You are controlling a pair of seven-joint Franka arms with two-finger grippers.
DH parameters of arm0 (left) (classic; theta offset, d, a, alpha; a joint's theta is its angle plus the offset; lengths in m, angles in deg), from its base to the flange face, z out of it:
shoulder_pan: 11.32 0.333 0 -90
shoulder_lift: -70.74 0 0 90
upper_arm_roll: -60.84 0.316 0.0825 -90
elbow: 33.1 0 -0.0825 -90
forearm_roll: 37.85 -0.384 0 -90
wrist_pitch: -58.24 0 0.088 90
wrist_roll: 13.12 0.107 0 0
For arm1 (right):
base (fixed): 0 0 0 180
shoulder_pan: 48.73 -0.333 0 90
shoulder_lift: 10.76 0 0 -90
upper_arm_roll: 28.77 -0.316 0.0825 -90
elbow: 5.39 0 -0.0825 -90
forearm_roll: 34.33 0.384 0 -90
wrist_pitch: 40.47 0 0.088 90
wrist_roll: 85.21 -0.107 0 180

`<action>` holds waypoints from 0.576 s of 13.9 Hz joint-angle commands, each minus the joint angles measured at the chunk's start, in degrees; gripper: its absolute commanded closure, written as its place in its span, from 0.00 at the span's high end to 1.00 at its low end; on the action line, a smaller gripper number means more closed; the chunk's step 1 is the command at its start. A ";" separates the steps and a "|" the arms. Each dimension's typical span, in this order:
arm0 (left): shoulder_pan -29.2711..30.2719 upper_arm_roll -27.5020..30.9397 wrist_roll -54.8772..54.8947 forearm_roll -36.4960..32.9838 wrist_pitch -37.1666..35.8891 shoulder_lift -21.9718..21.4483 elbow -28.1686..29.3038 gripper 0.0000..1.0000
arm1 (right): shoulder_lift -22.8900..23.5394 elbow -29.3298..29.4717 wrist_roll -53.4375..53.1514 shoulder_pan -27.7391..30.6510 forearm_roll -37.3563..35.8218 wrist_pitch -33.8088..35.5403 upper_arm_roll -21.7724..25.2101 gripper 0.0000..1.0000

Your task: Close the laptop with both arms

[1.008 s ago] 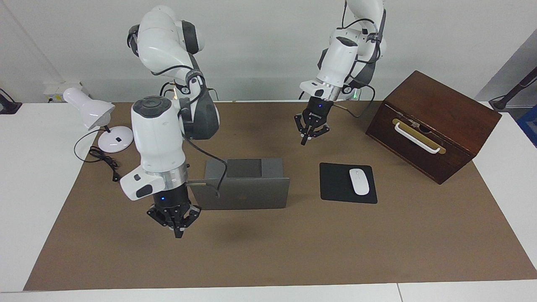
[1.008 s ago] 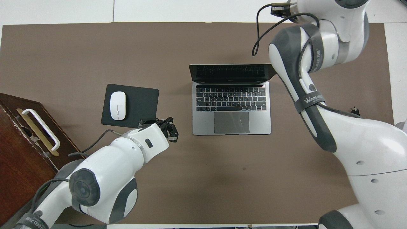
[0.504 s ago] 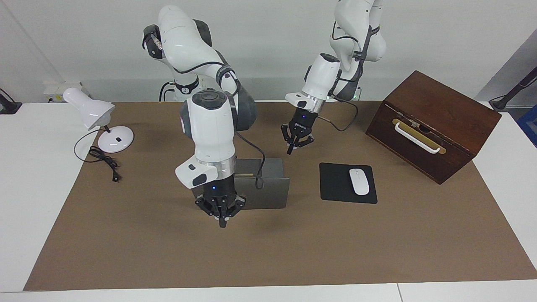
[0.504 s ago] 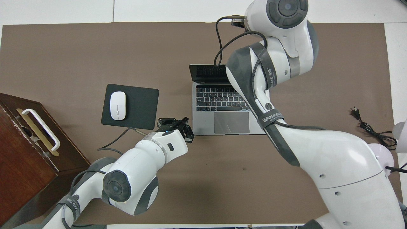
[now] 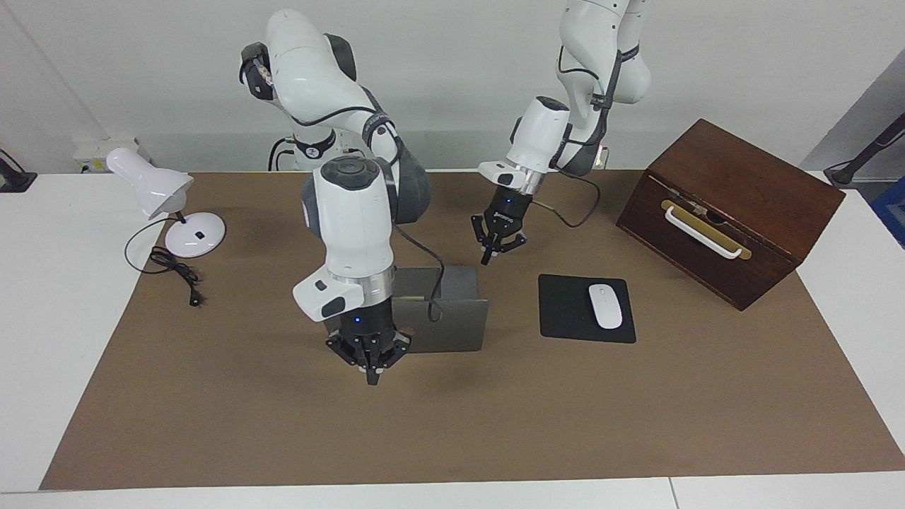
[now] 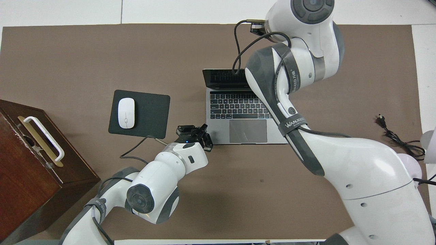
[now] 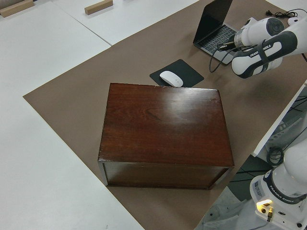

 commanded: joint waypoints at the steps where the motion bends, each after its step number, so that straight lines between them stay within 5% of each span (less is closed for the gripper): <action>1: -1.74 0.80 1.19 0.15 3.42 2.11 -0.76 0.00 | -0.76 0.42 -0.99 0.64 3.96 4.22 -0.29 0.00; 8: -3.41 0.80 1.27 0.15 8.96 7.22 -1.20 0.00 | -1.73 0.42 -0.63 1.52 6.16 14.07 -3.10 0.00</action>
